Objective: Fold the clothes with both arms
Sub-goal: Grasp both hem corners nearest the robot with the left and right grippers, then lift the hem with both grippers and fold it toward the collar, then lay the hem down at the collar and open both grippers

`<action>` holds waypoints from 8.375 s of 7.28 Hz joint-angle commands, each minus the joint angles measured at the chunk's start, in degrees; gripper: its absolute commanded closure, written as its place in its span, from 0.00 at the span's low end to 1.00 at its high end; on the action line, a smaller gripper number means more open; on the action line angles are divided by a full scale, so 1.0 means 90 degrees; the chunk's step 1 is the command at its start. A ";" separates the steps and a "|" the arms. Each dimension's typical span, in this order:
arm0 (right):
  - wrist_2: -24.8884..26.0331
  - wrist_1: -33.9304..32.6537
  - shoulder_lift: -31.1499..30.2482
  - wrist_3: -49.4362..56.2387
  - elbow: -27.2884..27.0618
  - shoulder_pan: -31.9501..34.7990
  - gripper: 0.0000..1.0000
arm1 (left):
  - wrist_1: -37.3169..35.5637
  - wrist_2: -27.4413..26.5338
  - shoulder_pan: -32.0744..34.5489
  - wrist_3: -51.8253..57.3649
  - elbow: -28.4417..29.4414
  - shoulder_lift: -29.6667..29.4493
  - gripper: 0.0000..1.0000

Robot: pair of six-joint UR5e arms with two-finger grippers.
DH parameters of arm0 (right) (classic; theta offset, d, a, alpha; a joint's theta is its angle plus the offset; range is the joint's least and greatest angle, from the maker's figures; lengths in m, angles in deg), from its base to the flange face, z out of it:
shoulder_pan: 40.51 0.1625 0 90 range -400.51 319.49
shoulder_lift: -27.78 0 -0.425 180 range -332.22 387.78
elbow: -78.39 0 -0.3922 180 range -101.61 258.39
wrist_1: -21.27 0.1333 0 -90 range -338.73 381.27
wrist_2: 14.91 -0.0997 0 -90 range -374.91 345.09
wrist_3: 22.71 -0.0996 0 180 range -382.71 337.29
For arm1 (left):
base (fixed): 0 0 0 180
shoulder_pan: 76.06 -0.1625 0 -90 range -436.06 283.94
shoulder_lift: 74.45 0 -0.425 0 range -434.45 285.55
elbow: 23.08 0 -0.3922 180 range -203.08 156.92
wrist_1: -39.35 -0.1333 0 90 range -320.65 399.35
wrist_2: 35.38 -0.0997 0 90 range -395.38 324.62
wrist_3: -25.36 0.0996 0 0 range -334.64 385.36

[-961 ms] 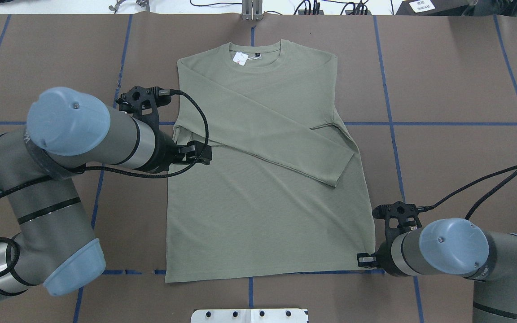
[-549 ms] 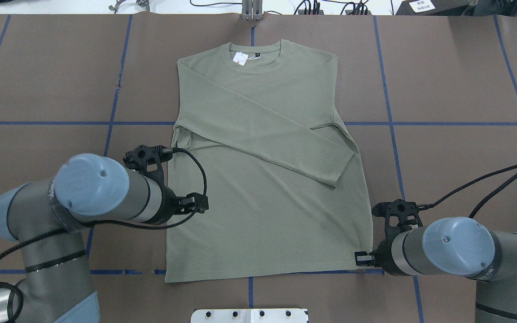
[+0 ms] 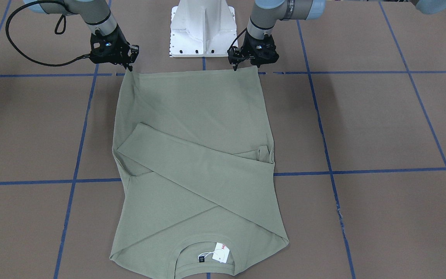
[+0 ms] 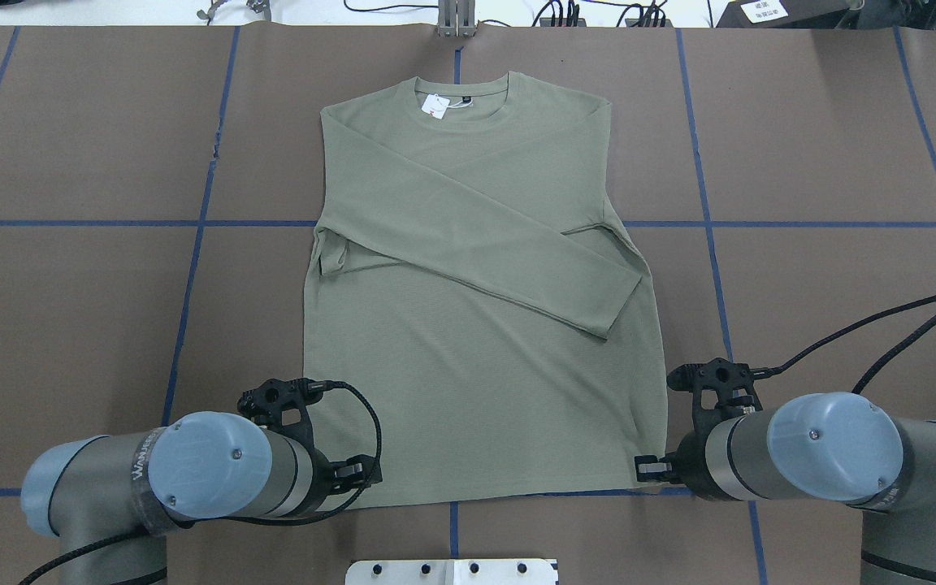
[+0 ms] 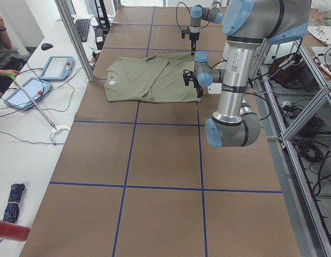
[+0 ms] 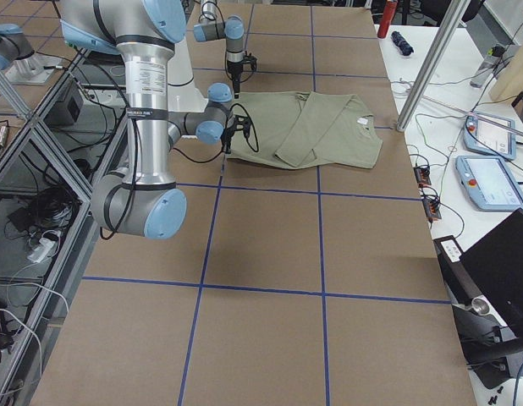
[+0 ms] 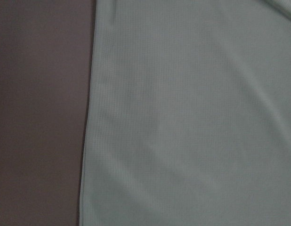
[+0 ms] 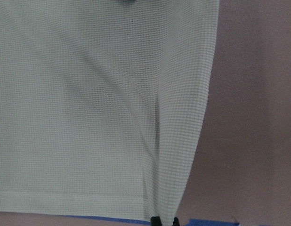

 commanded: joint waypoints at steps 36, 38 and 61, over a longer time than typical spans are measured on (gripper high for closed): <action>-0.2589 -0.0007 0.1701 0.0323 0.1047 0.3152 1.00 | -0.3003 -0.0165 0.1810 0.2236 -0.1753 -0.0671 1.00; -0.2520 -0.0017 0.2230 0.0342 0.1508 0.3629 1.00 | -0.2415 -0.0165 0.2171 0.2373 -0.1273 -0.0672 1.00; -0.1650 0.0002 0.5054 0.0625 0.6051 0.4081 1.00 | 0.1776 -0.0155 0.3726 0.3224 0.3817 -0.1853 1.00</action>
